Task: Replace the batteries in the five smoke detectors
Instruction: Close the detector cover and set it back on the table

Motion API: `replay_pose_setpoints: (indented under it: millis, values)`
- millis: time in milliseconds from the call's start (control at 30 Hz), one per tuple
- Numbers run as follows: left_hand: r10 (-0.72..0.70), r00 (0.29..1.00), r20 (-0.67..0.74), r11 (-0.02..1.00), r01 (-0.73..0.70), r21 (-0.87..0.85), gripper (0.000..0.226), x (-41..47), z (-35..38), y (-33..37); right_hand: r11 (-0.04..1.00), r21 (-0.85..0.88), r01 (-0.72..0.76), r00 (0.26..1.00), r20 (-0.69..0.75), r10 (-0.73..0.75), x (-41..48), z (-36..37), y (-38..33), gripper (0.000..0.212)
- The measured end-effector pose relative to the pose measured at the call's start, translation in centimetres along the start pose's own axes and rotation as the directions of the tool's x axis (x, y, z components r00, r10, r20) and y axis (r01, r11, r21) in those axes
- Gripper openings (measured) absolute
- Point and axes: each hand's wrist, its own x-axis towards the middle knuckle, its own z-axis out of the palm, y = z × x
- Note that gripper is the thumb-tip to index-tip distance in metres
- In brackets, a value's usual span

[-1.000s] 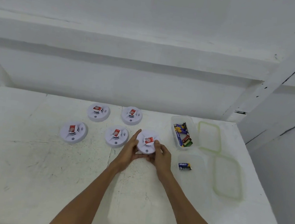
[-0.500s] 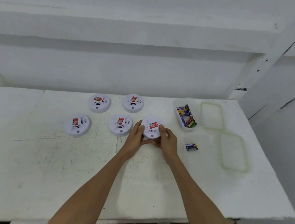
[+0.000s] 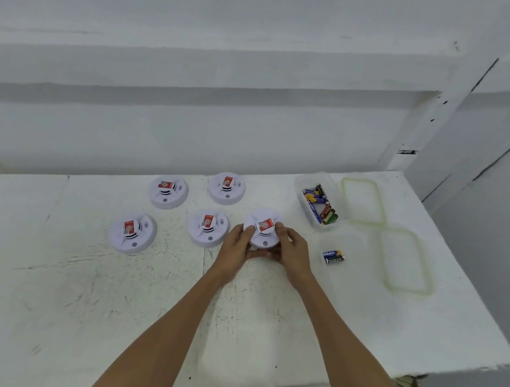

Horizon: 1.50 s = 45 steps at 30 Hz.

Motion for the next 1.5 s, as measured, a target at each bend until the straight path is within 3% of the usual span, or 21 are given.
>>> replay_pose_setpoints:
  millis: [467, 700, 900, 1500]
  values:
    - [0.019, 0.999, 0.028, 1.0, -0.019, -0.024, 0.034, -0.2, -0.2, 0.2, 0.999, 0.033, 0.014, 1.0, 0.014, -0.014, -0.5, -0.3, 0.0, 0.036]
    - [0.026, 0.999, 0.037, 0.992, -0.022, -0.122, 0.037, -0.3, -0.4, 0.5, 0.999, -0.026, 0.024, 1.0, -0.008, -0.024, -0.3, -0.2, 0.4, 0.036]
    - [0.081, 0.994, 0.074, 0.995, -0.076, -0.066, 0.037, -0.9, -0.3, 1.3, 0.998, -0.046, 0.04, 0.999, -0.016, -0.041, -0.5, -0.4, 0.4, 0.034]
    - [0.067, 0.996, 0.067, 0.997, -0.065, -0.034, 0.041, -1.2, -0.2, 1.7, 0.992, -0.118, 0.052, 0.998, -0.021, -0.055, -0.5, -0.5, 0.3, 0.035]
